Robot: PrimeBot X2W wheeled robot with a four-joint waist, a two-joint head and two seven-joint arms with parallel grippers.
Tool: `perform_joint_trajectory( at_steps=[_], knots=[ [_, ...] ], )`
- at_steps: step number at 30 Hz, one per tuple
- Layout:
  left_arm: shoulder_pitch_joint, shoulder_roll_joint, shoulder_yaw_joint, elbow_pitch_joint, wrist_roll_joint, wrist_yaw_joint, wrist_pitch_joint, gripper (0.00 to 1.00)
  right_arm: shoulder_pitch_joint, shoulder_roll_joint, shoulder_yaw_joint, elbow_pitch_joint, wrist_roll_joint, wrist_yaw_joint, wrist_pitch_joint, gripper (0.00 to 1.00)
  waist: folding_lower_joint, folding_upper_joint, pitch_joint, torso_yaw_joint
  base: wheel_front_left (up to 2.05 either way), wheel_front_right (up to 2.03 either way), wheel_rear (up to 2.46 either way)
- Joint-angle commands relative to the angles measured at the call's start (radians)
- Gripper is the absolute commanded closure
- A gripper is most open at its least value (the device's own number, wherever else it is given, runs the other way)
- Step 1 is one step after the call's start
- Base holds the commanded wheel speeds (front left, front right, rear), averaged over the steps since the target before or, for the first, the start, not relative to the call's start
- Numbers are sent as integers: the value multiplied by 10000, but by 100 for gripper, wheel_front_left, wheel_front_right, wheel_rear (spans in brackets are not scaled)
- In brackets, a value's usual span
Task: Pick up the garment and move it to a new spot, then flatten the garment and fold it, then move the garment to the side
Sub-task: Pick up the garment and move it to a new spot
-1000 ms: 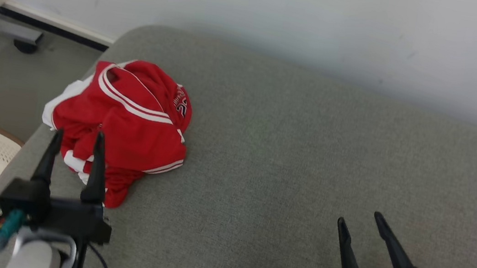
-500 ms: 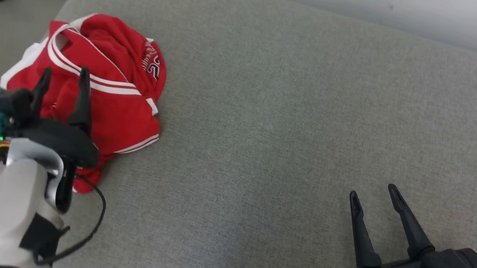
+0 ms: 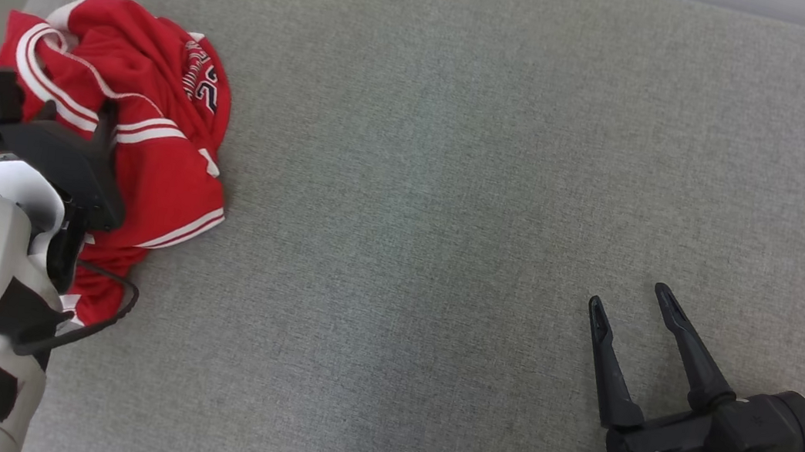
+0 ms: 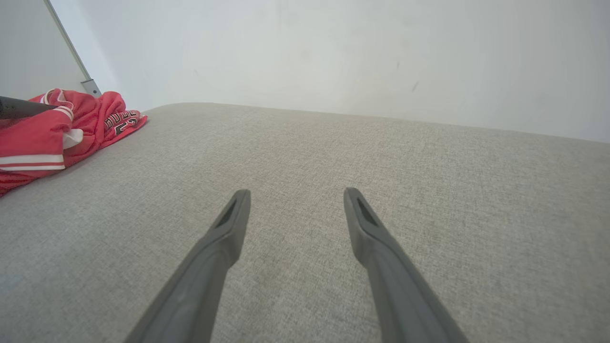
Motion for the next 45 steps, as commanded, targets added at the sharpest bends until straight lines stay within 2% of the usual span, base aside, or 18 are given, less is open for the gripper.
perform_joint_trajectory(
  at_steps=[1, 6, 11, 12, 13, 16, 24, 31, 38, 45],
  knots=[
    [-159, 66, -7, 381, -88, -77, 260, 0, -87, -31, -2, 8, 48, 8, -8, 0, -1, -2, 115, -85, 0, 0, 0],
    [-448, 146, -112, 1149, -167, -254, 909, 0, -184, 32, 28, 30, 73, 8, -8, 0, -1, -2, 178, -158, 0, 0, 0],
    [-581, 290, -213, 1485, -158, -249, 981, 0, -213, 93, 38, 7, 82, 8, -8, 0, -1, -2, 236, -216, 0, 0, 0],
    [-601, 309, -223, 1523, -173, -289, 944, 54, -226, 97, 38, 4, 86, 8, -8, 0, -1, -2, 248, -227, 0, 0, 0],
    [-607, 315, -246, 1565, -188, -318, 902, 100, -245, 99, 34, 11, 90, 8, -8, 0, -1, -2, 257, -236, 0, 0, 0],
    [-617, 336, -281, 1576, -208, -394, 716, 100, -285, 108, 23, 21, 96, 8, -8, 0, -1, -2, 269, -251, 0, 0, 0],
    [-578, 607, -390, 1177, -138, -472, -959, 100, -297, 232, 35, 73, 118, 8, -7, 0, -1, -2, 65, -360, 0, 0, 0],
    [-109, 930, -616, 552, 176, -208, -2269, 100, -168, 418, 34, 118, 168, 8, -7, 0, -1, -2, -362, -540, 0, 0, 0],
    [636, 991, -431, -815, -13, -35, -2637, 100, 128, 652, -48, 159, 207, 8, -7, 0, -1, -2, -1039, -738, 0, 0, 0],
    [1474, 1021, -486, -2997, -2, 124, -2442, 100, 421, 896, -90, 55, 306, 8, -7, 0, -1, -2, -1824, -1140, 0, 0, 0]
  ],
)
